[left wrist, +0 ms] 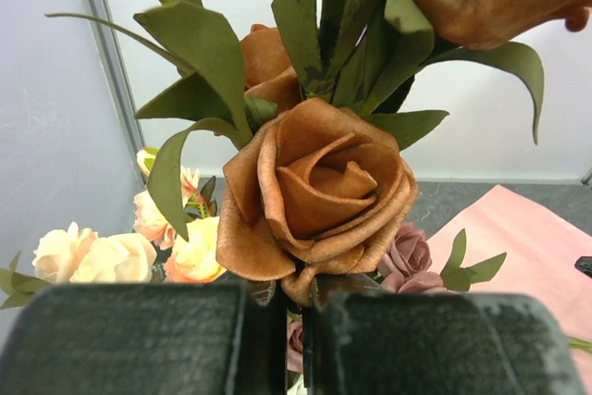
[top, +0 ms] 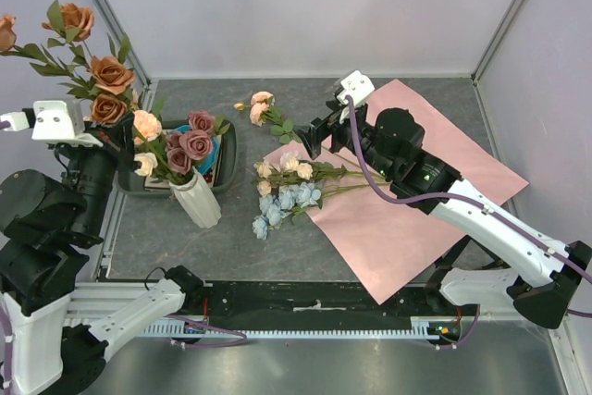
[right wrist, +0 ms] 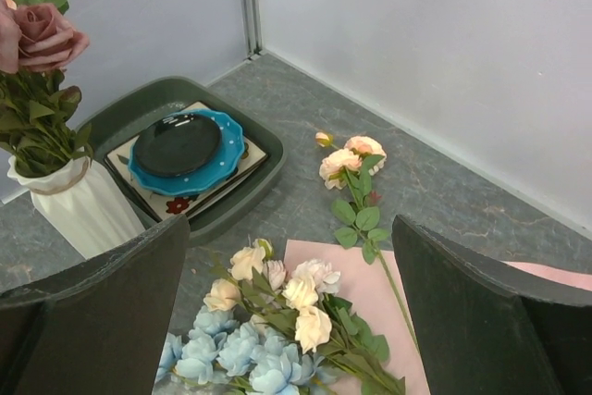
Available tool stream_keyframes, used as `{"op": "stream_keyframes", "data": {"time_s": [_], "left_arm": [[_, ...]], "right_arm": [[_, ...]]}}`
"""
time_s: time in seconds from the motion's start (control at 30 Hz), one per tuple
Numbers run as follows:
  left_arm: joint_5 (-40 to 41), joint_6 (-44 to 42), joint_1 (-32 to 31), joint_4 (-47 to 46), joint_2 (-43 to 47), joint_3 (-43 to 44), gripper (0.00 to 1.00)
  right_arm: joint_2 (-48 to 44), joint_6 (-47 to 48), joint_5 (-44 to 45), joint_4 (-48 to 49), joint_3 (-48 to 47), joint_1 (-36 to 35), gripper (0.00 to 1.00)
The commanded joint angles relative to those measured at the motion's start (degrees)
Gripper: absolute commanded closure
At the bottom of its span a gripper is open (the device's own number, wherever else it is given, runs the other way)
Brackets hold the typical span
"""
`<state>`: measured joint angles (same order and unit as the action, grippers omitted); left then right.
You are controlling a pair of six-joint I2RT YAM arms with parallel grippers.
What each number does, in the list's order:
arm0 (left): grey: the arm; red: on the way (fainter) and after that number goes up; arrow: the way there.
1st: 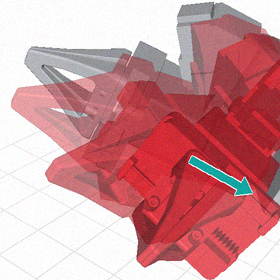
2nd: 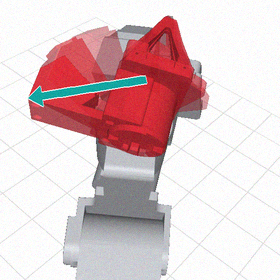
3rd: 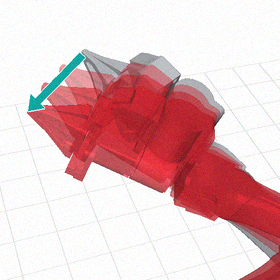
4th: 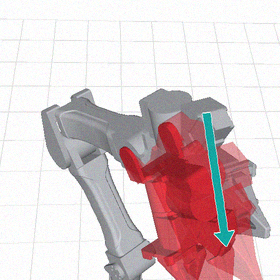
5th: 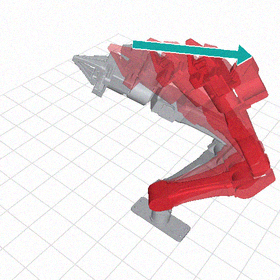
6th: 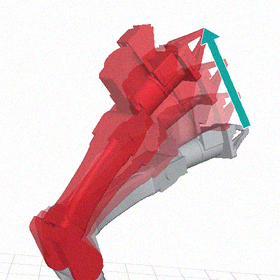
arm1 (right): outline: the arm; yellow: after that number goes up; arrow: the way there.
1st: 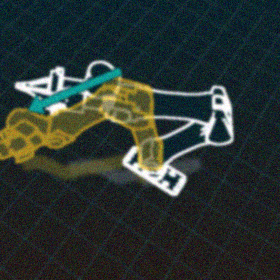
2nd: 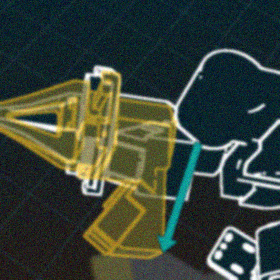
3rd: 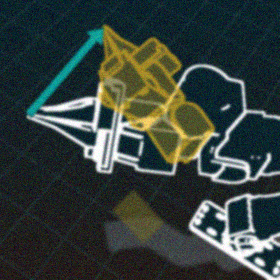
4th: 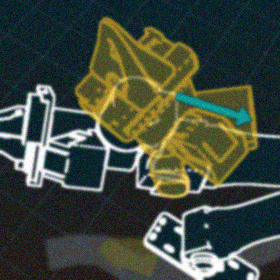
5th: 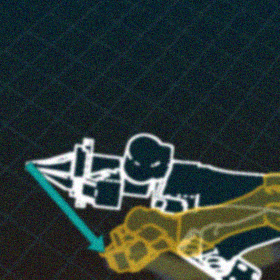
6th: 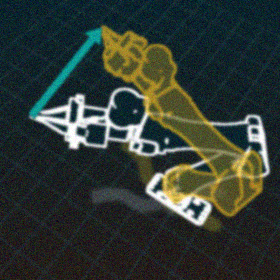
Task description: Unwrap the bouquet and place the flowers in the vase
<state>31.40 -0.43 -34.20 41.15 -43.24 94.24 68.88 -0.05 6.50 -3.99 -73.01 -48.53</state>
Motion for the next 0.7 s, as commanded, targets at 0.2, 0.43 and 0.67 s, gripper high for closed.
{"op": "stream_keyframes", "data": {"time_s": [0.2, 0.43, 0.67], "left_arm": [[6.38, 5.07, 0.01, -4.66, 3.95, -12.56, 0.98], [10.79, 9.13, 0.01, -9.76, 10.72, -26.02, 0.98], [14.83, 12.63, 0.01, -14.69, 17.92, -41.48, 0.98]], "right_arm": [[-0.15, -1.44, 0.00, 1.35, 0.77, 0.19, 0.02], [-0.24, -1.70, -0.26, 1.44, 1.29, 0.11, 0.02], [0.02, -2.14, -0.17, 1.44, 2.08, 0.19, 0.02]]}}
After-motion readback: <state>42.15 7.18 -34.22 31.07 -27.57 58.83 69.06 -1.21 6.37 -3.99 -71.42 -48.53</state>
